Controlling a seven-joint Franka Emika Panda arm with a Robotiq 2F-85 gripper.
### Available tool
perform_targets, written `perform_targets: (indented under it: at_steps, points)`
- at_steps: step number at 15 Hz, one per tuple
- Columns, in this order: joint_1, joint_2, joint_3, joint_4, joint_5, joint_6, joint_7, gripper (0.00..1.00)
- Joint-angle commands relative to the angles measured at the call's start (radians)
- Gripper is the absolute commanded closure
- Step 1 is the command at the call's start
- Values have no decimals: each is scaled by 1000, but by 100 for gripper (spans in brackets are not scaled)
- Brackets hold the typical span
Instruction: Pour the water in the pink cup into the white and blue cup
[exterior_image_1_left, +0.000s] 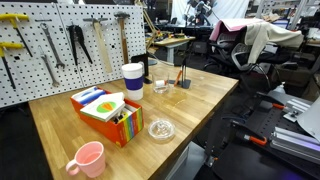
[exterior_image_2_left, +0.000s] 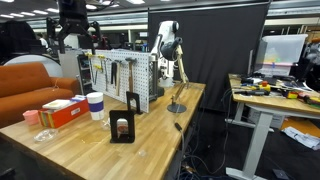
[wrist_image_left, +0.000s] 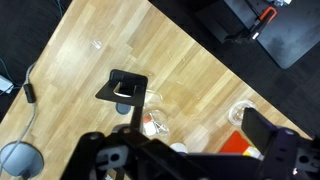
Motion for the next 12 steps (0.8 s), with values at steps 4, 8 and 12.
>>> perform_targets:
  at_steps: [4, 8, 12]
  points:
    - [7, 0, -6, 2, -2, -3, 2, 0]
    - [7, 0, -6, 2, -2, -3, 2, 0]
    - [3, -7, 0, -19, -51, 102, -6, 0]
